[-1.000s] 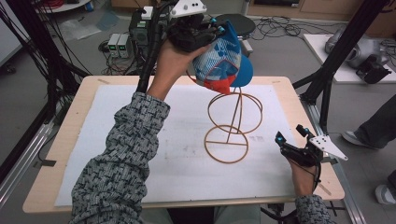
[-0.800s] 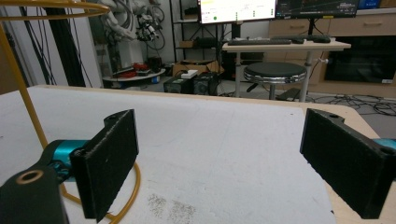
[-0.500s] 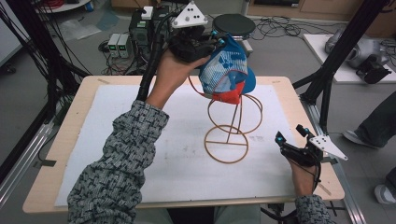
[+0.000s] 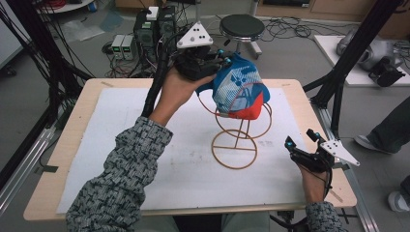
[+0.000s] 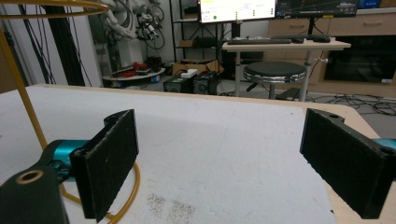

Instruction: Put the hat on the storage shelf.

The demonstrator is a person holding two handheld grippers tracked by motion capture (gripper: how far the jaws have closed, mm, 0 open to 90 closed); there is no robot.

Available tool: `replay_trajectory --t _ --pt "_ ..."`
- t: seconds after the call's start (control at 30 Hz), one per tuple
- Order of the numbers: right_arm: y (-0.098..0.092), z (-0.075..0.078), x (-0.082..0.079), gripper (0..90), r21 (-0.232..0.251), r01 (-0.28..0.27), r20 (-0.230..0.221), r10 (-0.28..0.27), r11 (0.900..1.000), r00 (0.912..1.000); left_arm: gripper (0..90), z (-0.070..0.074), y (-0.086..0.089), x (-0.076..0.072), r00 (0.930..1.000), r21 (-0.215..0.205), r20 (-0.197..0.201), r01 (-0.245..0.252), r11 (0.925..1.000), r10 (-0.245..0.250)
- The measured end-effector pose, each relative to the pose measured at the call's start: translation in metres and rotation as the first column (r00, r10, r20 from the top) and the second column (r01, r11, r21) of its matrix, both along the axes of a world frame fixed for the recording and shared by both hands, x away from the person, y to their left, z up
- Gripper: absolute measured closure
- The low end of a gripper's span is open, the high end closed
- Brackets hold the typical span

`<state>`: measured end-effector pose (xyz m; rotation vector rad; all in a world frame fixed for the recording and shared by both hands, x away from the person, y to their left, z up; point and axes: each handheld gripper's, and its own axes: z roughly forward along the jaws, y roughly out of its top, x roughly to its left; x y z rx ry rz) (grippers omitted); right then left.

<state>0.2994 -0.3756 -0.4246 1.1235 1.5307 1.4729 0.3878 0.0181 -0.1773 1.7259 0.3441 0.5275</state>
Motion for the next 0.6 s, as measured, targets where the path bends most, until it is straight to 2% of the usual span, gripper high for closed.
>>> replay_trajectory --t 0.07,0.27,0.37,0.5,0.6 --pt "0.0 0.0 0.0 10.7 0.002 0.001 0.002 -0.001 1.0 1.0 88.3 -0.007 -0.001 -0.003 0.9998 -0.006 -0.009 0.02 0.9998 -0.02" --pt "0.0 0.0 0.0 10.7 -0.001 0.001 0.0 -0.001 1.0 1.0 88.3 -0.022 -0.005 -0.01 0.9993 0.007 -0.015 0.035 0.9994 -0.035" --pt "0.0 0.0 0.0 10.7 -0.005 0.003 0.003 -0.002 1.0 1.0 88.3 -0.034 -0.006 -0.012 0.9989 -0.008 -0.023 0.041 0.9991 -0.041" --pt "0.0 0.0 0.0 10.8 -0.007 0.001 -0.002 -0.001 1.0 1.0 88.3 -0.042 -0.006 -0.013 0.9987 -0.016 -0.027 0.043 0.999 -0.043" --pt "0.0 0.0 0.0 10.7 -0.005 0.001 0.001 -0.001 1.0 1.0 88.3 -0.052 -0.005 -0.013 0.9978 -0.035 -0.045 0.047 0.9983 -0.048"
